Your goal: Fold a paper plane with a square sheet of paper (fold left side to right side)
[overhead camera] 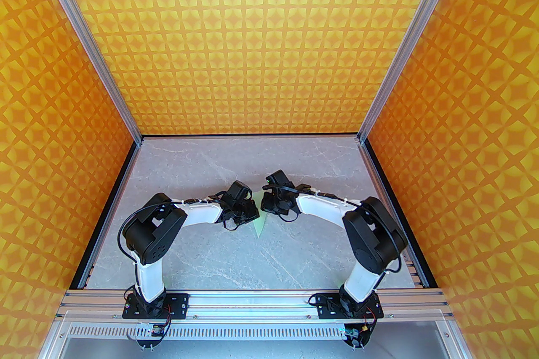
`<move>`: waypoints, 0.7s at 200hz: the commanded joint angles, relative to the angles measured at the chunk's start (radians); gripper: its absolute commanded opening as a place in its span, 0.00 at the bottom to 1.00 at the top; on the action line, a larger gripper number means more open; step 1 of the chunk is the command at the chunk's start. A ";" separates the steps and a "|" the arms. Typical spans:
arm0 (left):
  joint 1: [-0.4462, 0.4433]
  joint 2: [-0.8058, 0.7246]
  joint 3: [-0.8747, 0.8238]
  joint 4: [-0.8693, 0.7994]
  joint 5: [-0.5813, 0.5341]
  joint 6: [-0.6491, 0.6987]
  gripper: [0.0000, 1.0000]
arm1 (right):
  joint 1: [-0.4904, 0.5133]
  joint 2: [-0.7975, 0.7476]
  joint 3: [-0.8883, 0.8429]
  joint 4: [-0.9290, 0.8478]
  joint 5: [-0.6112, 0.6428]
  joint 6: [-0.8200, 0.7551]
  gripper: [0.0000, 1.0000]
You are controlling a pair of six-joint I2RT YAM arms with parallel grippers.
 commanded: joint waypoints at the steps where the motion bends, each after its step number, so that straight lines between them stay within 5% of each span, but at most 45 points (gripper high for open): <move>1: -0.002 0.043 0.012 -0.071 -0.035 0.006 0.08 | -0.004 -0.021 0.001 0.009 -0.024 -0.007 0.18; 140: 0.005 -0.040 -0.027 -0.031 -0.021 0.013 0.14 | -0.003 0.075 0.037 0.133 -0.137 0.060 0.18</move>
